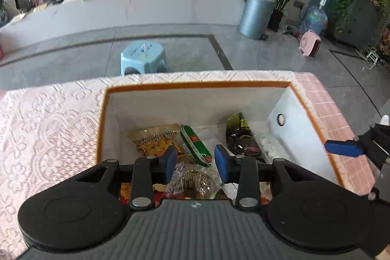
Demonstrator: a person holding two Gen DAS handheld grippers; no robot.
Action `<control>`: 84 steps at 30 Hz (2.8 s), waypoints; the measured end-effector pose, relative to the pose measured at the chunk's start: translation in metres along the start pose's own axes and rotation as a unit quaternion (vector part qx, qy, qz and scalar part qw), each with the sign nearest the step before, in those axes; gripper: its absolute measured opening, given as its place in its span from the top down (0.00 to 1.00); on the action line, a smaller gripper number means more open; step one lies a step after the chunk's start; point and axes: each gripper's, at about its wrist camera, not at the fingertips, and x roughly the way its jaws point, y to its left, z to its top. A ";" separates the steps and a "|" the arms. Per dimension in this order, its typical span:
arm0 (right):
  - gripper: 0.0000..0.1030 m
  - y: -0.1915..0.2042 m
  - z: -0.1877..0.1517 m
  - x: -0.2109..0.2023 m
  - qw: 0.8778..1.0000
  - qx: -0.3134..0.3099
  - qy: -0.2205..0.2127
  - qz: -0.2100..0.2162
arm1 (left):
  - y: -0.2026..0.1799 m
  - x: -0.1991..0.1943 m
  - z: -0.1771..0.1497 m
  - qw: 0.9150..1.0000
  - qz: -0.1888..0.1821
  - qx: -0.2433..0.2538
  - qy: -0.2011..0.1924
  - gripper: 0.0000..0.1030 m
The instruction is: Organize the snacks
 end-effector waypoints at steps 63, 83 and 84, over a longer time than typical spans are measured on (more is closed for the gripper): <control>0.06 0.070 -0.181 -0.146 0.942 0.259 -0.213 -0.007 | -0.045 -0.114 -0.169 0.986 0.112 0.046 -0.111 0.12; 0.06 0.073 -0.182 -0.153 0.941 0.253 -0.223 -0.007 | -0.045 -0.118 -0.168 0.986 0.109 0.051 -0.116 0.12; 0.06 0.073 -0.182 -0.153 0.942 0.253 -0.222 -0.007 | -0.045 -0.118 -0.168 0.986 0.109 0.051 -0.115 0.12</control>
